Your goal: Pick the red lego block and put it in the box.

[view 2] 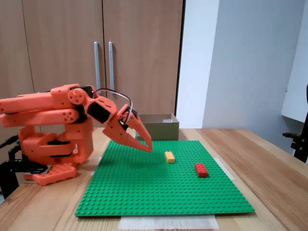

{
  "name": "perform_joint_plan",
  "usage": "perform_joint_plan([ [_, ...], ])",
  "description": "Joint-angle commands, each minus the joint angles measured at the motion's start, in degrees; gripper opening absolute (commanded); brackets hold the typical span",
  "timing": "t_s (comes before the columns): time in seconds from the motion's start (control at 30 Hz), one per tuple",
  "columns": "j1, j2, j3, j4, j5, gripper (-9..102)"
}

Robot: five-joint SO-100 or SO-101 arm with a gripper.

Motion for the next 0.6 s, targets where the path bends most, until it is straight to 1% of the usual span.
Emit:
perform_joint_plan([
  [0.0,-0.18,0.44,0.26,0.09,-0.09,-1],
  [0.33,-0.26,0.44,-1.85,0.44,2.81,-1],
  [0.5,1.23,0.44,-3.52,-1.49,0.88,-1],
  [0.57,1.67,0.44,-4.48,-0.97,0.44,-1],
])
